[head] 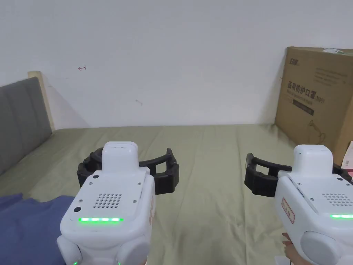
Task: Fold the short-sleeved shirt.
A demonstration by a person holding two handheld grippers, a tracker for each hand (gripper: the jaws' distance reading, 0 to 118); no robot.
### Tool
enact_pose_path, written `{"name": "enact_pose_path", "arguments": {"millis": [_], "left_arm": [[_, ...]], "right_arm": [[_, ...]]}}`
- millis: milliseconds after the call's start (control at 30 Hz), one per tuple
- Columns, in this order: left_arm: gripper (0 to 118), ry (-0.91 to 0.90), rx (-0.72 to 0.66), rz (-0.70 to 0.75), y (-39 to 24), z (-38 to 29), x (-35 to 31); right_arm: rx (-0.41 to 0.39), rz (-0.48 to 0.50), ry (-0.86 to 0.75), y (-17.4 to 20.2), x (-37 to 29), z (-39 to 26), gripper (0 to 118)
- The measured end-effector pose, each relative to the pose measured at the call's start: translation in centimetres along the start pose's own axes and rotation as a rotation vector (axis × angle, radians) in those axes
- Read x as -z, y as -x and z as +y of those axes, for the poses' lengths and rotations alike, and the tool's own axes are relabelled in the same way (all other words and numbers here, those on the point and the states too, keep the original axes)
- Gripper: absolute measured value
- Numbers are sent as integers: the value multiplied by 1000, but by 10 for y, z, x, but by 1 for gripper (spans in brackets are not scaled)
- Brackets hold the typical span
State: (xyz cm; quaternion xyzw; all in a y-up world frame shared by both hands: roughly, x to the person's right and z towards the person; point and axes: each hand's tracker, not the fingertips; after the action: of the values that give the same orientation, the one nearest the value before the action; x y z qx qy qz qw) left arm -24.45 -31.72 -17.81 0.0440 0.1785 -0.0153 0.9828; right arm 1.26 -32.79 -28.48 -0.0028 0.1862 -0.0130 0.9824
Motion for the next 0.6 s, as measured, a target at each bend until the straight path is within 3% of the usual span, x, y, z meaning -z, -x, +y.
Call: {"name": "enact_pose_path", "arguments": {"millis": [200, 267, 300, 367, 433, 500, 567, 600], "left_arm": [[118, 11, 6, 4, -1, -2, 1], [118, -3, 60, 52, -6, 1, 2], [118, -17, 164, 101, -14, 6, 3], [118, -104, 409, 149, -30, 11, 4], [118, -195, 704, 230, -51, 6, 4], [118, -300, 1163, 348, -77, -21, 8], [118, -484, 1659, 434, -82, -69, 15], [118, -543, 1805, 394, -82, -84, 14]], "right_arm": [[38, -12, -9, -3, -1, -2, 118], [198, -14, -9, -14, -1, 2, 118], [342, 12, -2, -25, -1, 4, 118], [751, 70, 6, -55, 0, 0, 118], [1288, 99, 35, -86, 4, -29, 118], [1774, 28, 108, -103, 5, -78, 118], [2070, -59, 214, -102, 3, -122, 118], [2129, -90, 269, -100, 0, -138, 118]]}}
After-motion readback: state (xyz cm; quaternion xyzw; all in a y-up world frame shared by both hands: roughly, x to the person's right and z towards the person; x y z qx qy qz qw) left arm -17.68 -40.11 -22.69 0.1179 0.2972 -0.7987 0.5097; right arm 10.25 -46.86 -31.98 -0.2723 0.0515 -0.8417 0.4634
